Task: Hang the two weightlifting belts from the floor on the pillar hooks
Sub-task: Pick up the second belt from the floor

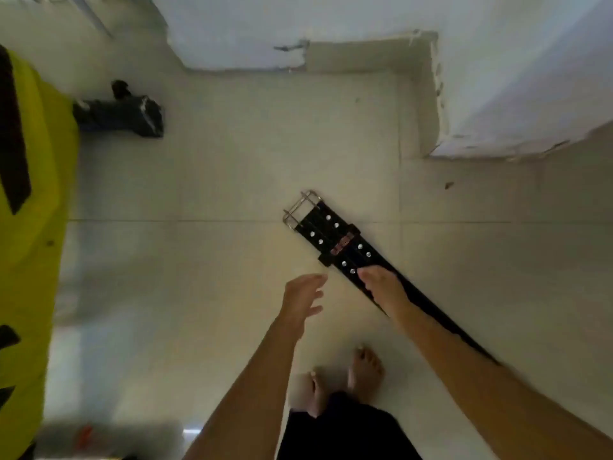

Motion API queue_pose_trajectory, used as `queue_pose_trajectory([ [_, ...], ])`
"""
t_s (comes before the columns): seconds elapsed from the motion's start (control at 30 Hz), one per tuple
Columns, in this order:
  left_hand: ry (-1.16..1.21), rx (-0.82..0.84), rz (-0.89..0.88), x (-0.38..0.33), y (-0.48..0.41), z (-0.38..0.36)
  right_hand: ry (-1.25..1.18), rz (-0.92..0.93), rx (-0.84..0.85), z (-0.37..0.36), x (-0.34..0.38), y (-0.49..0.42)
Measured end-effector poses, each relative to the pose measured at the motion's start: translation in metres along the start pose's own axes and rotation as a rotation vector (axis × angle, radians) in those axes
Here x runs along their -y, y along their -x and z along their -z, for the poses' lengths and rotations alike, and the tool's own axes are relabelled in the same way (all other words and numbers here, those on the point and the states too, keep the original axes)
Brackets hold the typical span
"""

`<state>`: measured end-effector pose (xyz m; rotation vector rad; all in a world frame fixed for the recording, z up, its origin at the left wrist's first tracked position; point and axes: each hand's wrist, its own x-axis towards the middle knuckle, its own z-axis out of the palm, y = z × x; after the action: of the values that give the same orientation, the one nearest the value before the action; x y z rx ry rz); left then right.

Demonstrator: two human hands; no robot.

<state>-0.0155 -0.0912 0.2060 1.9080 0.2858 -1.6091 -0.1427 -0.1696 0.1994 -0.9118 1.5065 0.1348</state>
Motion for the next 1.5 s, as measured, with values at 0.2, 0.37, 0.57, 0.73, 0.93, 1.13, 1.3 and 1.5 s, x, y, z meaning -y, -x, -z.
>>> queue_pose_trajectory([
  [0.2, 0.141, -0.009, -0.045, 0.027, -0.182, -0.027, 0.038, 0.088, -0.105, -0.019, -0.025, -0.187],
  [0.37, 0.242, -0.02, -0.042, 0.02, -0.181, -0.036, 0.194, 0.153, -0.005, -0.005, -0.018, -0.172],
  [0.57, 0.269, 0.016, -0.034, 0.018, 0.009, -0.044, 0.192, 0.059, 0.092, 0.057, 0.016, 0.01],
  [0.73, 0.24, 0.076, -0.096, -0.021, 0.256, -0.06, 0.009, 0.089, 0.036, 0.122, 0.06, 0.236],
  [0.93, 0.049, 0.272, -0.377, -0.083, 0.469, -0.061, -0.095, 0.363, -0.05, 0.181, 0.11, 0.449],
  [1.13, -0.011, 0.424, -0.773, -0.101, 0.606, -0.086, -0.476, 0.606, -0.135, 0.209, 0.108, 0.56],
  [1.3, 0.011, 0.291, -1.111, -0.067, 0.673, -0.1, -0.516, 0.85, -0.102, 0.238, 0.107, 0.625],
  [1.5, 0.016, 0.258, -1.314, -0.017, 0.76, -0.122, -0.527, 1.129, -0.06, 0.283, 0.121, 0.724],
])
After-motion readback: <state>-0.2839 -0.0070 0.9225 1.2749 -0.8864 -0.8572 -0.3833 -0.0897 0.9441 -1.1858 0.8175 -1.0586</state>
